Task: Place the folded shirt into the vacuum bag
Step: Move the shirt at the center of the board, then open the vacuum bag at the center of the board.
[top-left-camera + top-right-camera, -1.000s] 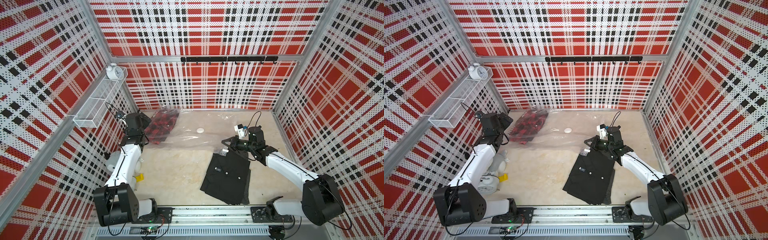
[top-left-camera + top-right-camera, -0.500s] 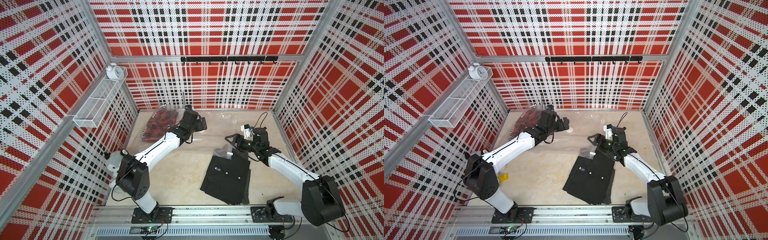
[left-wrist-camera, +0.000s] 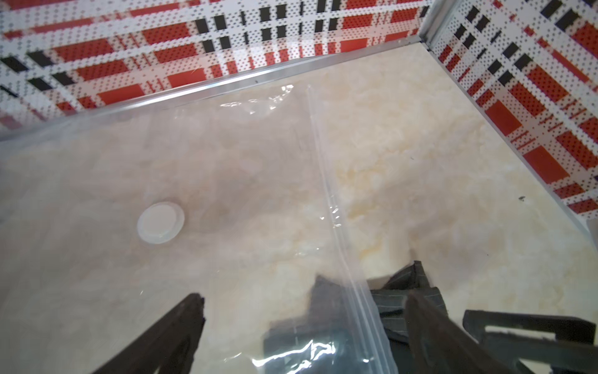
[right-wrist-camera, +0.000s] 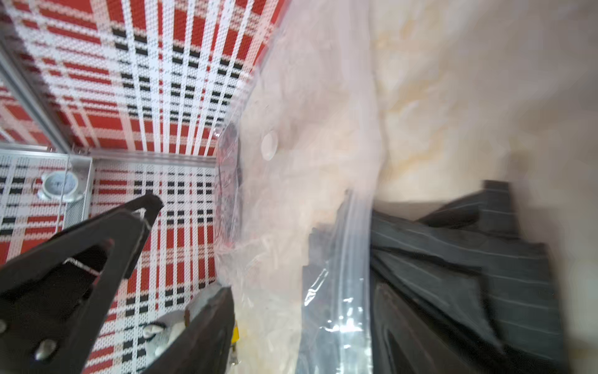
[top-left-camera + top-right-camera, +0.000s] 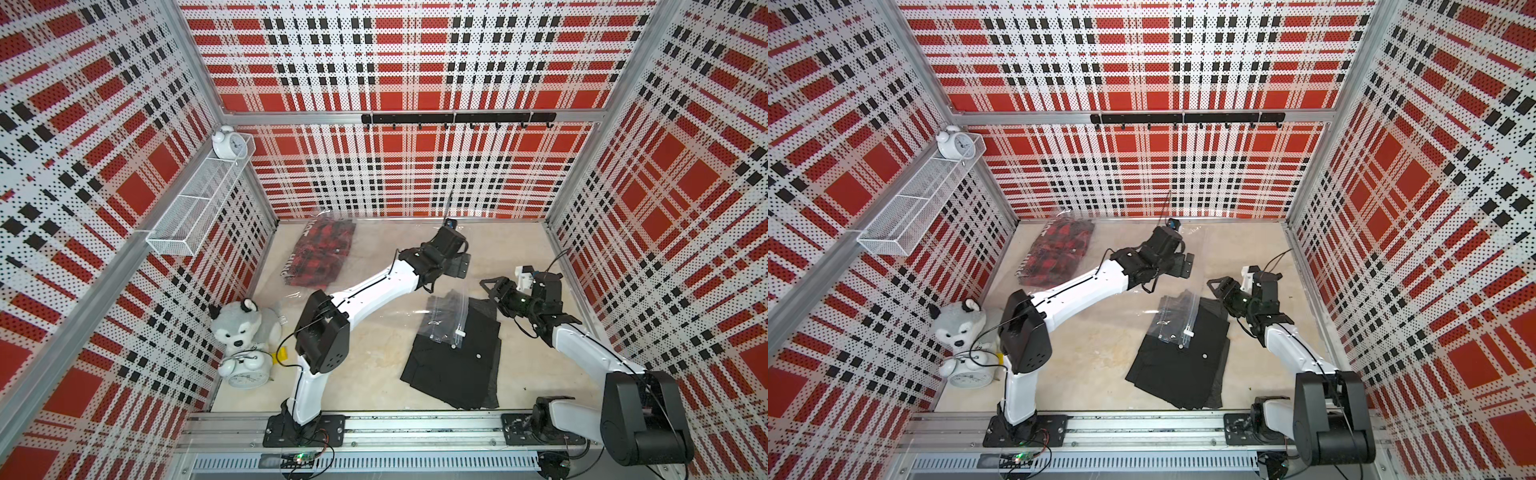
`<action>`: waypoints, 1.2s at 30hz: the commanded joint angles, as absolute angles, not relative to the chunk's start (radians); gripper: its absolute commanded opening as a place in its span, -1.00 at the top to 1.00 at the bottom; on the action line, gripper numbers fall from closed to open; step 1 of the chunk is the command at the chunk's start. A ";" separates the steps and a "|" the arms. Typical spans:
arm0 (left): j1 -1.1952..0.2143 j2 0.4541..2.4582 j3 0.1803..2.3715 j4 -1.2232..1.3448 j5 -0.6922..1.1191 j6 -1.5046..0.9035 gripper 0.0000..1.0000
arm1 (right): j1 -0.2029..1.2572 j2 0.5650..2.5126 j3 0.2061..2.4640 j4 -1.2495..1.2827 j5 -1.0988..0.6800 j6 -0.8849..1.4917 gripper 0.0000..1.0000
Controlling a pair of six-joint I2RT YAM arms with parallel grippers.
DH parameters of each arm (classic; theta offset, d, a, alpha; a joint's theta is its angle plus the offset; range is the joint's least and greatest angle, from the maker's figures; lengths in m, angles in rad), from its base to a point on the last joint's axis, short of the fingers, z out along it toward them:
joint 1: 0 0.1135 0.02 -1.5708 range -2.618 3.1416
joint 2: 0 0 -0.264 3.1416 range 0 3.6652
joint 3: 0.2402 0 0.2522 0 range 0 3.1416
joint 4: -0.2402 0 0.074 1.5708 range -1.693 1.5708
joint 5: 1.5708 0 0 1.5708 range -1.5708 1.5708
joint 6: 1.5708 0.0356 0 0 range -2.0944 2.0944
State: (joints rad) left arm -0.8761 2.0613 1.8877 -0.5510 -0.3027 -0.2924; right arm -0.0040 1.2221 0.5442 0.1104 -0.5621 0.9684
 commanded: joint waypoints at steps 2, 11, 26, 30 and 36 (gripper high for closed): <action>-0.954 2.196 2.037 -0.747 -0.404 -0.214 -0.97 | -0.055 1.185 0.550 0.047 -0.525 0.919 -0.40; -0.871 2.286 2.086 -0.700 -0.369 -0.380 -0.97 | -0.089 1.471 0.776 0.068 -0.534 0.791 0.02; -0.665 1.920 1.519 -0.263 -0.132 -0.509 -0.97 | -0.051 1.952 1.093 0.273 -0.696 0.874 0.40; -0.655 1.933 1.516 -0.255 -0.116 -0.509 -0.97 | -0.049 2.011 1.158 0.170 -0.642 0.830 0.58; -0.641 1.933 1.508 -0.242 -0.125 -0.508 -0.97 | -0.042 2.104 1.237 0.127 -0.639 0.813 0.63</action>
